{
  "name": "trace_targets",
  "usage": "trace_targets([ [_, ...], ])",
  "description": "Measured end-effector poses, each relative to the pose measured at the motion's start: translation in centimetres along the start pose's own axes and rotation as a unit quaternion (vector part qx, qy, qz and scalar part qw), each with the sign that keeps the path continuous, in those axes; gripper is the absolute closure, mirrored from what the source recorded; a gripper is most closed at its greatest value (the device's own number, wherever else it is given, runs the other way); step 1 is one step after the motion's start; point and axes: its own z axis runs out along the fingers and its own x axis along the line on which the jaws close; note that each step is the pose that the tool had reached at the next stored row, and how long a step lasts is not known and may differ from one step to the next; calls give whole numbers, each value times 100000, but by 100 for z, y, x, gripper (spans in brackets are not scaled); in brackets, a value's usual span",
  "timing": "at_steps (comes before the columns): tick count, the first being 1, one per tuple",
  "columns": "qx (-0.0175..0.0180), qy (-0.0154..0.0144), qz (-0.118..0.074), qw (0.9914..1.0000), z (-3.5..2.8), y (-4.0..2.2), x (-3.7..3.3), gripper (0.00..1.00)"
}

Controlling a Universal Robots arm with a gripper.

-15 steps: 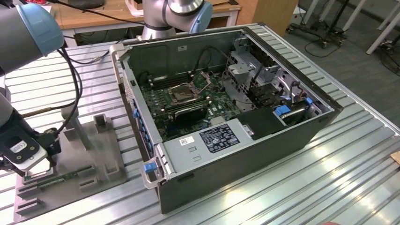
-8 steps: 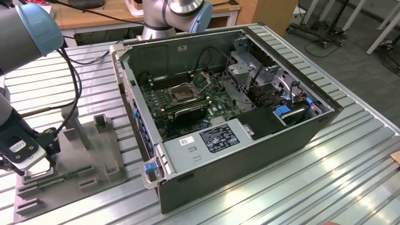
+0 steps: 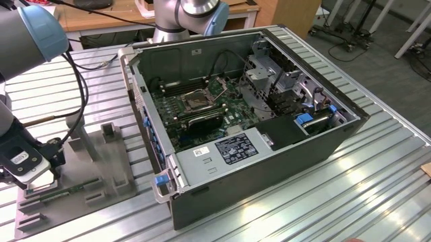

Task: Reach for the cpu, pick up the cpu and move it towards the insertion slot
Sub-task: 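Pick up the cpu and move it towards the insertion slot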

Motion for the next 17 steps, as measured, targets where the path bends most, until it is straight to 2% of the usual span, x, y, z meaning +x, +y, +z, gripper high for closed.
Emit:
trace_targets([
  [8, 0, 2, -3, 100000, 2, 0, 0, 37],
  [10, -1, 1, 0, 100000, 2, 0, 0, 45],
  [17, -2, 0, 0, 100000, 4, 0, 0, 45],
])
